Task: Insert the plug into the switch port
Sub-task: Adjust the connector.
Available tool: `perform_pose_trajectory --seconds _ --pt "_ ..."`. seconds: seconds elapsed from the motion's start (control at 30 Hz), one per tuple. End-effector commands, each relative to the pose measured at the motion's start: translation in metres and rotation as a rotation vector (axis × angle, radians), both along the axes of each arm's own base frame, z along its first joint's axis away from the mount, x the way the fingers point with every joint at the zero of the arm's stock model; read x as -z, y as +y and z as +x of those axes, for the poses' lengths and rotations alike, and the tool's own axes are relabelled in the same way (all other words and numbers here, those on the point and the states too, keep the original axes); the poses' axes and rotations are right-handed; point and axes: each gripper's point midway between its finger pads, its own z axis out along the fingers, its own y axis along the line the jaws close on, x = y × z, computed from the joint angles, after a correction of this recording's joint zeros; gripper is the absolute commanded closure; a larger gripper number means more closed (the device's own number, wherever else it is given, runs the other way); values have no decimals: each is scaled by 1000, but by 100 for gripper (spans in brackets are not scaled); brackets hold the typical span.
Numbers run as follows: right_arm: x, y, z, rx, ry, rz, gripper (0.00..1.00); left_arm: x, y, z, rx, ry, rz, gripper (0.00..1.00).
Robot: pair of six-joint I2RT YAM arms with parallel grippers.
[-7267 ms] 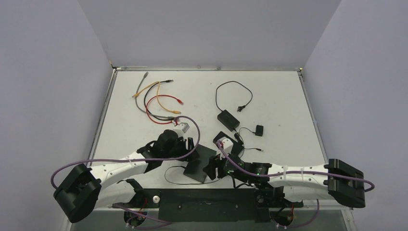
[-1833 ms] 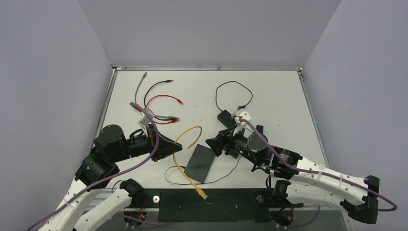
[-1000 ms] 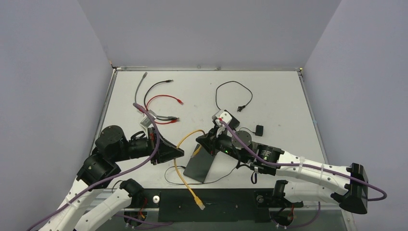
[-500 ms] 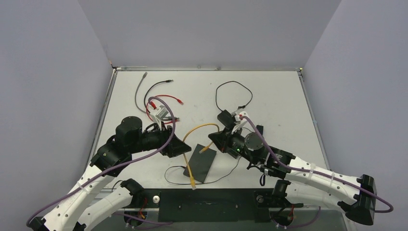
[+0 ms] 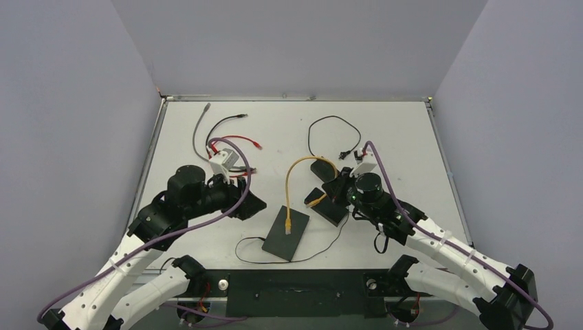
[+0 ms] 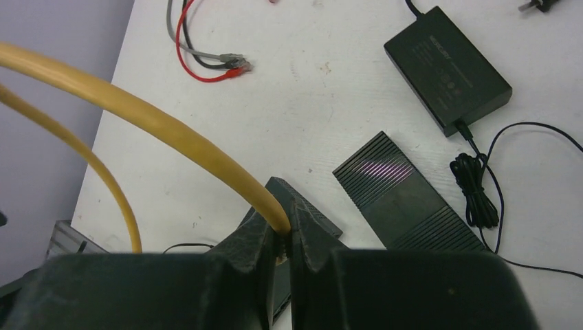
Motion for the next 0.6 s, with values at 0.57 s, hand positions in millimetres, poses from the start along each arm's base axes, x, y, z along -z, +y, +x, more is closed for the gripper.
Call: perform_pose_trajectory --seconds 0.57 --pt "5 48 31 -21 267 418 100 -27 -52 -61 369 97 -548 45"
